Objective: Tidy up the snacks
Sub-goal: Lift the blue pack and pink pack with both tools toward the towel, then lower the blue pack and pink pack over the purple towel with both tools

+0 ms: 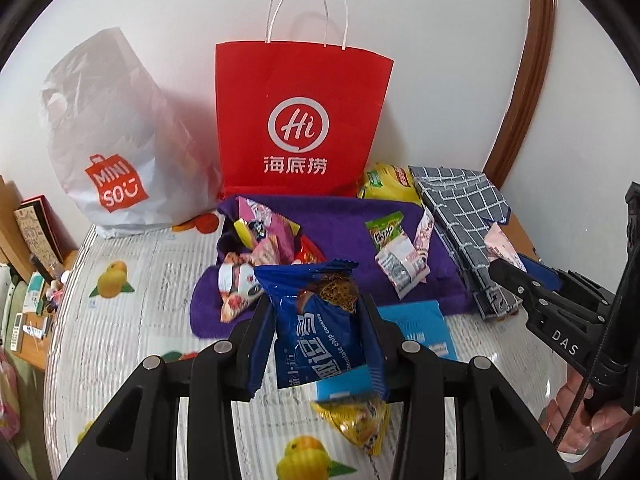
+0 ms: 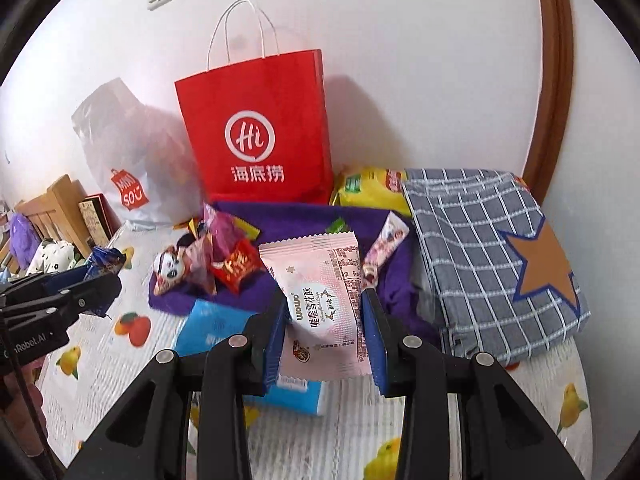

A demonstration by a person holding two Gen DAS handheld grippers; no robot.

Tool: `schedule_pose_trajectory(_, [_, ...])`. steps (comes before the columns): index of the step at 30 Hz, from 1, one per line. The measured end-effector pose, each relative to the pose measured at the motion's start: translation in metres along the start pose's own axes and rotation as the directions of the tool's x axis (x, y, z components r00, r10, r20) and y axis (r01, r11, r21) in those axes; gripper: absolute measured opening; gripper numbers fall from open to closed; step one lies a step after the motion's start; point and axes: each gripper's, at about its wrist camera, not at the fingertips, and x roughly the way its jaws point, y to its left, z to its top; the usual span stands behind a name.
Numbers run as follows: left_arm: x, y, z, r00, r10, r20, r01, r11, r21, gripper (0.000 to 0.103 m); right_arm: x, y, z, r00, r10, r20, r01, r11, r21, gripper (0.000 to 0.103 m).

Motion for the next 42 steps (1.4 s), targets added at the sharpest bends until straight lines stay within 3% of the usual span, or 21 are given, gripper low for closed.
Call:
schedule_pose_trajectory(8, [0.02,0.002,0.028,1.0,-0.009,0.0,0.009,1.0,0.012,0.039,0.029,0.002,0.025,1.0,0.01,-0.009,-0.01,1.0,0.002,0.036])
schedule_pose_trajectory(22, [0.063,0.014,0.09,1.0,-0.021,0.005,0.021,1.0,-0.013,0.039,0.068,-0.011,0.087,0.999,-0.005,0.051,0.003,1.0,0.03,0.037])
schedule_pose_trajectory(30, [0.118,0.019,0.095,0.997,-0.061,-0.049,0.059,0.997,-0.059,0.039,0.115,-0.028,0.08,0.999,-0.01,-0.036,0.011,1.0,0.03,0.036])
schedule_pose_trajectory(36, [0.149,0.027,0.089,0.991,-0.027,-0.132,0.019,0.998,-0.066,0.039,0.133,-0.033,0.072,0.997,-0.006,-0.077,0.005,1.0,-0.008,0.036])
schedule_pose_trajectory(42, [0.157,0.035,0.086,0.989,-0.02,-0.149,0.008,0.997,-0.077,0.039,0.151,-0.022,0.065,0.993,0.003,-0.12,-0.01,0.998,-0.054,0.036])
